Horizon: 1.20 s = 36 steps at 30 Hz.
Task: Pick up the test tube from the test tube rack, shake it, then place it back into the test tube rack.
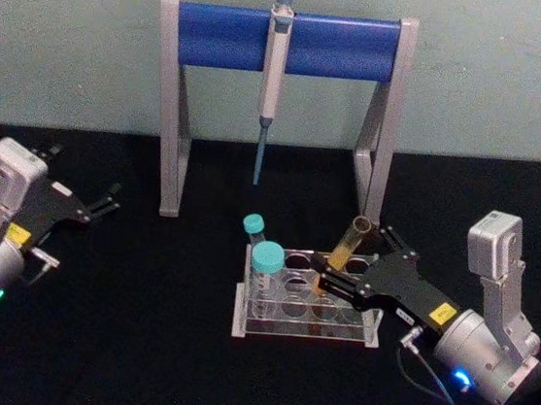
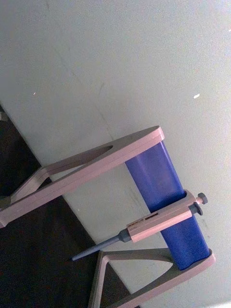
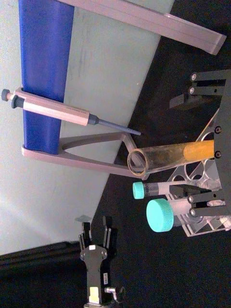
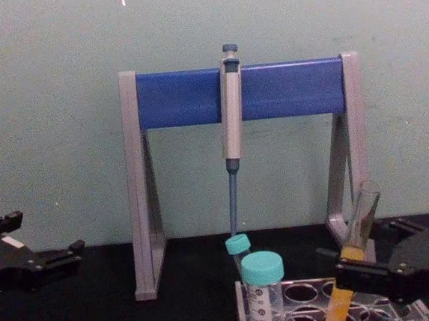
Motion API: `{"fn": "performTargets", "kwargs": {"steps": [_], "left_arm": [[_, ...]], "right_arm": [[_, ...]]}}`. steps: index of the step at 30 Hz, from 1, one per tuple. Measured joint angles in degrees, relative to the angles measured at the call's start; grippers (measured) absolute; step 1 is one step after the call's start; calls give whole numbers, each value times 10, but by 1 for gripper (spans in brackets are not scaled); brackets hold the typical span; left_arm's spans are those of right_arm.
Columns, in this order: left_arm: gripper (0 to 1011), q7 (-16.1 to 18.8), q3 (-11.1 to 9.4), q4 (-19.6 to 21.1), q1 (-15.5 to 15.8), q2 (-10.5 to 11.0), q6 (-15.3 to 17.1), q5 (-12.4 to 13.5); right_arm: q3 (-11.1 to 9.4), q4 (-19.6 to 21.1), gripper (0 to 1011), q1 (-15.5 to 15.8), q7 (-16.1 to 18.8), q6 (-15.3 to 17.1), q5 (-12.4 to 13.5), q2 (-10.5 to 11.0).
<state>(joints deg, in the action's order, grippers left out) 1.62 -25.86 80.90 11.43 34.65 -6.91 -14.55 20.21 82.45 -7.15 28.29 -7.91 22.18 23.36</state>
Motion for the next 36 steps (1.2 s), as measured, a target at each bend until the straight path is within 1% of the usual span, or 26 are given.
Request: {"fn": "performTargets", "kwargs": {"steps": [15,18,19,21,22,25,26,28,32,33,36], "left_arm": [[1001,0,0,0,0,0,0,0],[1001,0,0,0,0,0,0,0],[1001,0,0,0,0,0,0,0],[1001,0,0,0,0,0,0,0],[1001,0,0,0,0,0,0,0],[1001,0,0,0,0,0,0,0],[1001,0,0,0,0,0,0,0],[1001,0,0,0,0,0,0,0],[1001,0,0,0,0,0,0,0],[1001,0,0,0,0,0,0,0],[1001,0,0,0,0,0,0,0]], "right_arm": [[1,-1,1000,-1,0,0,-2,0],[1,-1,960,-1,0,0,-2,0],[1,-1,924,-1,0,0,-2,0],[1,-1,889,-1,0,0,-2,0],[1,0,841,-1,0,0,-2,0],[0,0,788,-1,0,0,-2,0],[0,0,730,-1,0,0,-1,0],[0,0,690,-1,0,0,-1,0],[0,0,560,0,0,0,-1,0],[0,0,507,0,0,0,-1,0],[0,0,426,0,0,0,-1,0]]}}
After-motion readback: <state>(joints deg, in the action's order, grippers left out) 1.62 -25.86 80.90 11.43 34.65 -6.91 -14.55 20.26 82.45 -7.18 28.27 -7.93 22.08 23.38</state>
